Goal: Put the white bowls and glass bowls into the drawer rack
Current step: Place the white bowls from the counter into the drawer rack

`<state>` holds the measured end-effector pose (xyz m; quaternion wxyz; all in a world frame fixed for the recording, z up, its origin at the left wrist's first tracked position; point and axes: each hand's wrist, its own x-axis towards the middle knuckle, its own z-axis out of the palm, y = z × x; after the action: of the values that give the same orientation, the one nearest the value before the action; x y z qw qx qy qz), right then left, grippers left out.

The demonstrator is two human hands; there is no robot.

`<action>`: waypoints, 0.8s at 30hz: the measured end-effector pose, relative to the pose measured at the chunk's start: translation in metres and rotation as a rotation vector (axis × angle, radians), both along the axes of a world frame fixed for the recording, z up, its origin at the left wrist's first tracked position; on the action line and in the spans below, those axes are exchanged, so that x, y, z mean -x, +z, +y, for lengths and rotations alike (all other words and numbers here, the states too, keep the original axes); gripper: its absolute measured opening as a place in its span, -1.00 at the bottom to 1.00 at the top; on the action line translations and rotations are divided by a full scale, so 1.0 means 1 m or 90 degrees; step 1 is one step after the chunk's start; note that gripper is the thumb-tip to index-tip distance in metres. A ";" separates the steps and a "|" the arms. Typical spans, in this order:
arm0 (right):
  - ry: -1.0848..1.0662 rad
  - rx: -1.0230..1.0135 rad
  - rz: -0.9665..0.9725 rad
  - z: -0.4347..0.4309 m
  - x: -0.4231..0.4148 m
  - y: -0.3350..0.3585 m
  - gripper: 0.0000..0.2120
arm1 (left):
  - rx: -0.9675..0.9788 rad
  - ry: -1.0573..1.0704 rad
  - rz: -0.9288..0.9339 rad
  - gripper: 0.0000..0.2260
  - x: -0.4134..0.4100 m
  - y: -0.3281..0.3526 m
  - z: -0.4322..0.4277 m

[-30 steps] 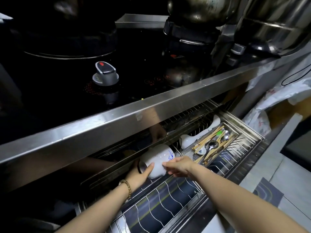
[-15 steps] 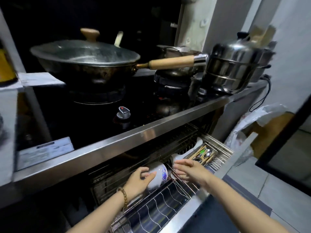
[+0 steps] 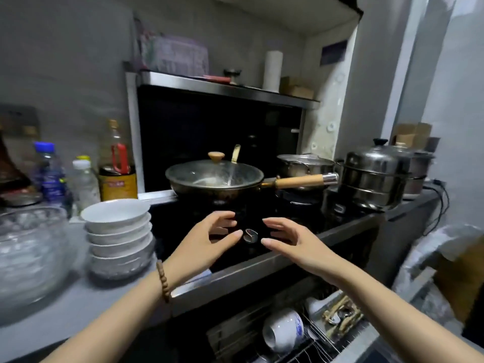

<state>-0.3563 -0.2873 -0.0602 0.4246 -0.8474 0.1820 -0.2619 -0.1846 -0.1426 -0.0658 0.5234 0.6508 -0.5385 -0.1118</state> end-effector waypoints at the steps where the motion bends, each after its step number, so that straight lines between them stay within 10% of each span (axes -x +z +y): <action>1: 0.021 0.024 -0.006 0.009 -0.010 0.010 -0.58 | 0.010 0.020 -0.024 -0.63 -0.009 0.012 0.014; 24: 0.185 0.106 0.019 0.095 -0.206 0.032 -0.61 | -0.244 0.333 -0.258 -0.34 -0.164 0.045 0.146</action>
<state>-0.1502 -0.1925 -0.0278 0.3834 -0.9009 0.0418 -0.1993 -0.0210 0.0036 -0.0206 0.2861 0.8612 -0.4162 0.0575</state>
